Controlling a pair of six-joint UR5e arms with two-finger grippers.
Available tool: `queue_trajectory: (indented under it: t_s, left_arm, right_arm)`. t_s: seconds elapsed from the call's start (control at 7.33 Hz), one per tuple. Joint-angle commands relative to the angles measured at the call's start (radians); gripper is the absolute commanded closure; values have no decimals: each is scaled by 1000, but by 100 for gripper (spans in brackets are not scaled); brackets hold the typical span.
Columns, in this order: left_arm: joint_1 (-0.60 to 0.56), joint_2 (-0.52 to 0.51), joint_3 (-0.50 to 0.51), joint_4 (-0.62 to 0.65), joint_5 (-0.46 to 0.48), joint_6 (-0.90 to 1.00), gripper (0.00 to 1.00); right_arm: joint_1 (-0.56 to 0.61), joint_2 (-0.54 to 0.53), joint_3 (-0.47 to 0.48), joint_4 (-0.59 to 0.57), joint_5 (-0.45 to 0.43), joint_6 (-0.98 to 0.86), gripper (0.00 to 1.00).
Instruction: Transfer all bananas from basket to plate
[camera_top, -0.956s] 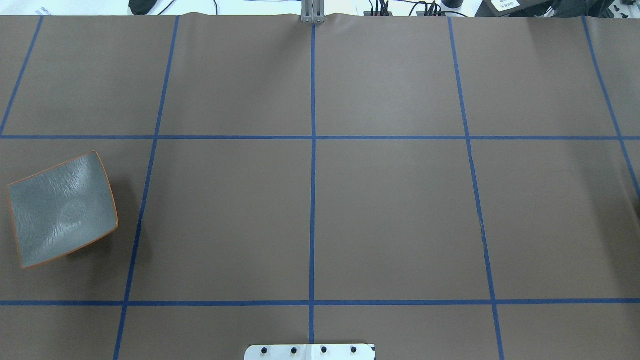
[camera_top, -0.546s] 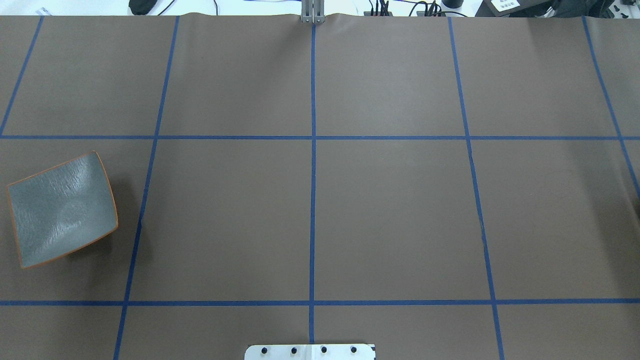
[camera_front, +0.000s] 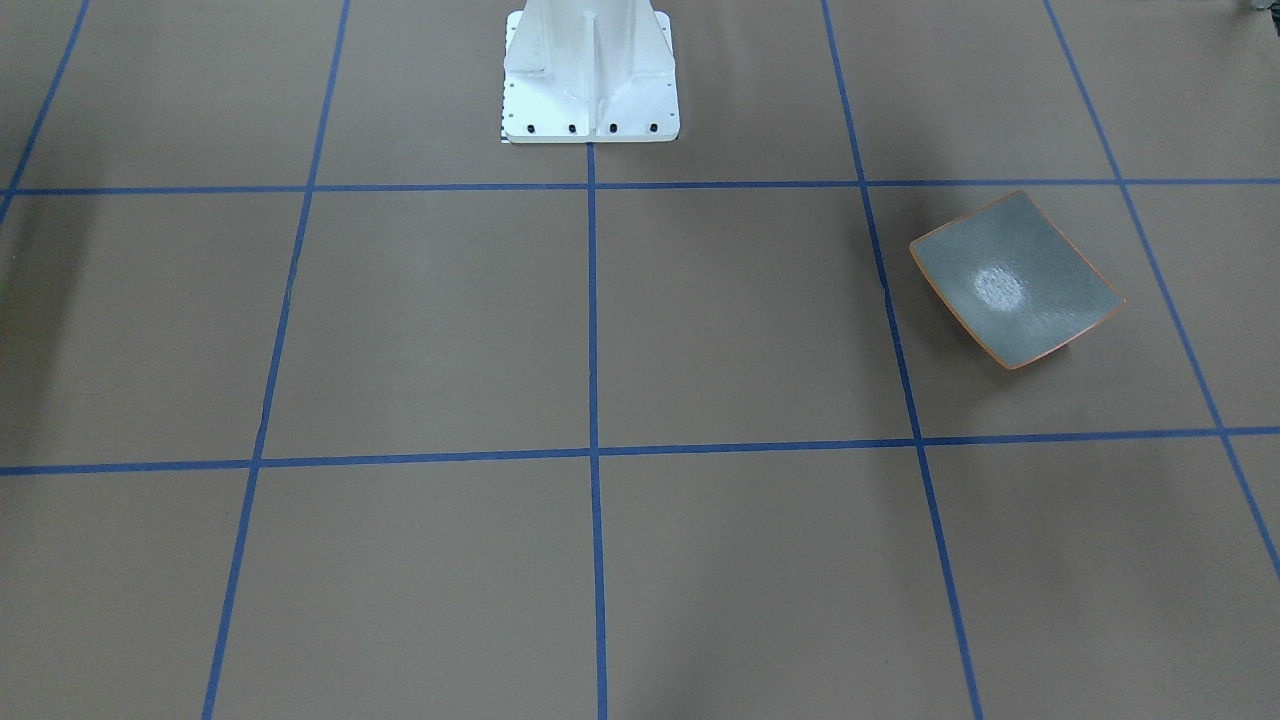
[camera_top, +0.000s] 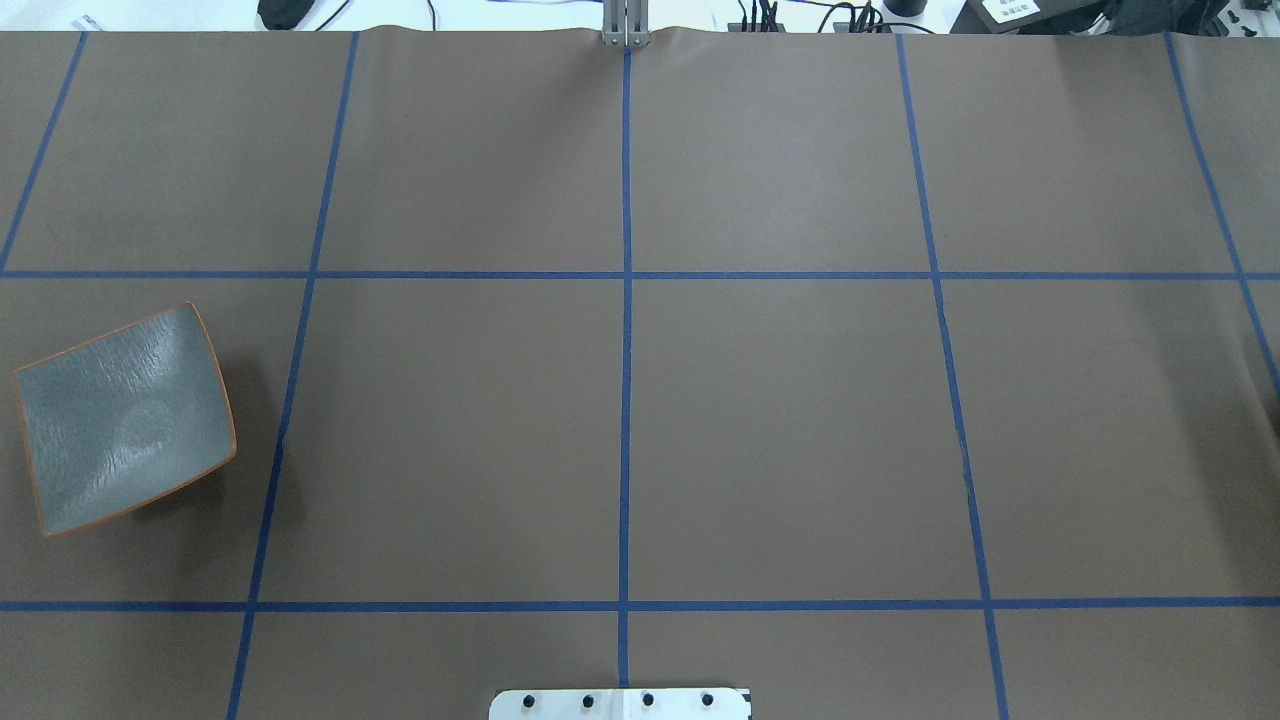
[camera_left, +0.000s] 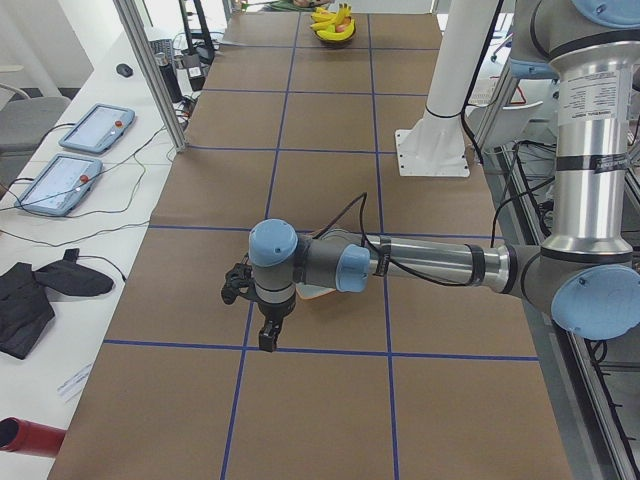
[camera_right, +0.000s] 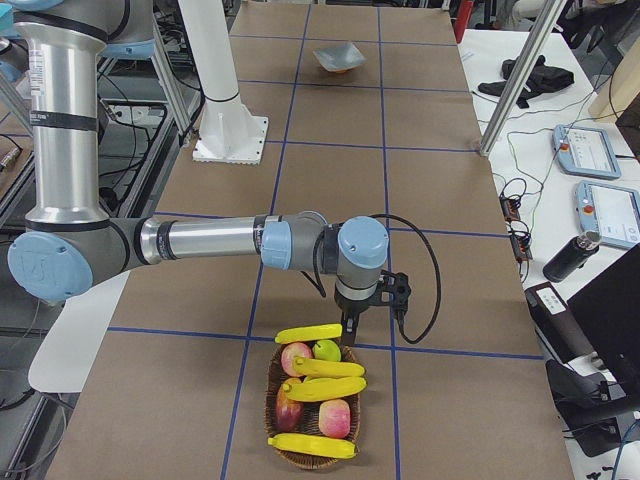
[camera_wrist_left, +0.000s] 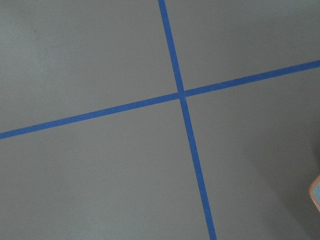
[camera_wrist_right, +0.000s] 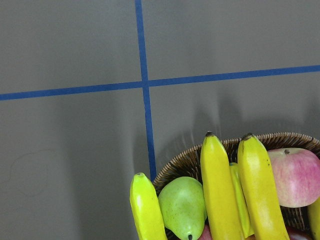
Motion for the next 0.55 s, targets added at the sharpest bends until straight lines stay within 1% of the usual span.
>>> queue_trajectory:
  t_s: [0.0,0.41]
  left_arm:
    - [1,1,6,-6,-2,4,0]
    - [1,-1,3,-6,-2,4,0]
  right_arm:
    - [-1,30,4,4,-5,-12,0]
    - [-4,20,2,10,-11,4,0]
